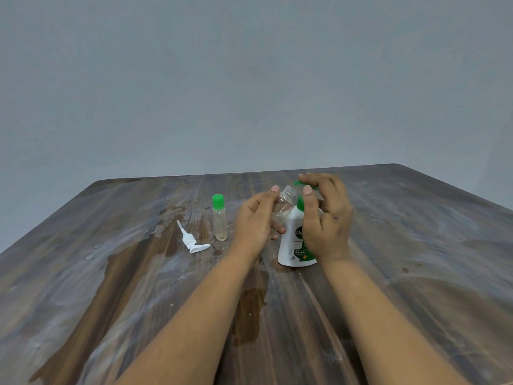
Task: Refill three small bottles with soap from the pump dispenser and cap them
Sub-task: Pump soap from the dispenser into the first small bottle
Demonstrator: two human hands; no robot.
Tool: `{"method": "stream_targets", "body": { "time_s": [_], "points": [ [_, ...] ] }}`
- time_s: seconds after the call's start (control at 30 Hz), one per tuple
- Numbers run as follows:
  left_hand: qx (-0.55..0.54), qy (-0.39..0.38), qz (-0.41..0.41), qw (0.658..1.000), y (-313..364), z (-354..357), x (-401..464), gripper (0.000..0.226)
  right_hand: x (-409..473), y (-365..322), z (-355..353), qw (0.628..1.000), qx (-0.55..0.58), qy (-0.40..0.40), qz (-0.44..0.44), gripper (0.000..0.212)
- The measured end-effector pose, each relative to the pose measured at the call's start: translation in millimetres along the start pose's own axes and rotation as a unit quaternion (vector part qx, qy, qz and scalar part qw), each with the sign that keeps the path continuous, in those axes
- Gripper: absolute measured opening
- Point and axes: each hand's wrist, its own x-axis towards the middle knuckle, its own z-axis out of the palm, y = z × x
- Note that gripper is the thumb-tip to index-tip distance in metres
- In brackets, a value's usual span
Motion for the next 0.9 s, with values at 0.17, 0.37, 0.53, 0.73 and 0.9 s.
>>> {"method": "stream_targets", "body": {
  "time_s": [0.17, 0.37, 0.53, 0.73, 0.9],
  "points": [
    [0.005, 0.007, -0.009, 1.0, -1.8, 0.2, 2.1, 0.031, 1.4, 0.0, 2.0, 1.0, -0.022, 0.004, 0.009, 0.029],
    [0.006, 0.001, -0.015, 1.0, -3.5, 0.2, 3.0, 0.032, 1.7, 2.7, 2.1, 0.999, -0.027, 0.016, 0.012, 0.03],
    [0.01, 0.001, -0.01, 1.0, -2.5, -0.3, 2.4, 0.033, -0.5, 0.4, 3.9, 1.0, -0.012, 0.017, 0.003, 0.032],
    [0.013, 0.003, -0.005, 1.0, -2.4, -0.4, 1.6, 0.033, 1.4, 0.9, 3.4, 1.0, -0.023, 0.011, 0.017, 0.028],
    [0.008, 0.002, -0.006, 1.0, -3.0, -0.8, 2.2, 0.033, 1.3, -0.2, 3.6, 0.999, -0.024, 0.02, 0.017, 0.028]
  ]
}}
